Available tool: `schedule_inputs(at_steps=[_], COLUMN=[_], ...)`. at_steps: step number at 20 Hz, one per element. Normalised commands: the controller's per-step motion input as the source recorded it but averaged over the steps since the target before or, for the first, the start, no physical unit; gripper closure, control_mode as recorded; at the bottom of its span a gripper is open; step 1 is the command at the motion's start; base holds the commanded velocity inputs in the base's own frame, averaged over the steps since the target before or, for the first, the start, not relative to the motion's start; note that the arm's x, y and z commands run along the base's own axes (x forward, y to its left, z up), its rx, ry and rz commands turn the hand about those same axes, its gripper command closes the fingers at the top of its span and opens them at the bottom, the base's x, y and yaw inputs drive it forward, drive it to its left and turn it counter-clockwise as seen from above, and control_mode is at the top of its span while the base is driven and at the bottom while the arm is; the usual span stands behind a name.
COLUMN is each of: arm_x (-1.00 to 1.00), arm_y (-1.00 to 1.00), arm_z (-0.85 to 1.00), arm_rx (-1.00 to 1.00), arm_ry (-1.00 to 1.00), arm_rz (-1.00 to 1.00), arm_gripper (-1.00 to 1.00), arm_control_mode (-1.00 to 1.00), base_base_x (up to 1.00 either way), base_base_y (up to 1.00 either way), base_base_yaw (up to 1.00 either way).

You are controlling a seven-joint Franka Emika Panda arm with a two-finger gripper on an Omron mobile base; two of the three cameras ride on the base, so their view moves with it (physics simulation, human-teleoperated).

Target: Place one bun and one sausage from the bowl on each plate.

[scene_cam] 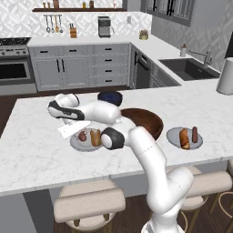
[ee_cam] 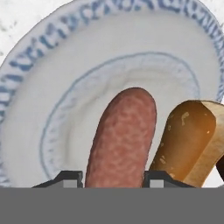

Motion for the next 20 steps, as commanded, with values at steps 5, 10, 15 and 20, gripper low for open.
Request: schedule_inputs(at_steps=[5, 10, 15, 20], arm_x=[0.00, 0.00, -0.41, -0.91], arm_y=[0.00, 0.00, -0.08, -0.41], arm_z=[0.00, 0.00, 0.08, 0.36], arm_rx=[0.00, 0.00, 0.00, 0.08], arm_ry=[0.00, 0.00, -0.15, -0.44], arm_rz=[0.00, 0.00, 0.00, 0.01], arm_gripper=[-1.00, -1.00, -1.00, -1.00], arm_control_mode=[-1.00, -1.00, -1.00, -1.00], base_base_x=[0.00, 0.00, 0.00, 0.00], base_base_y=[0.00, 0.00, 0.00, 0.00], base_base_yaw=[0.00, 0.00, 0.00, 0.00])
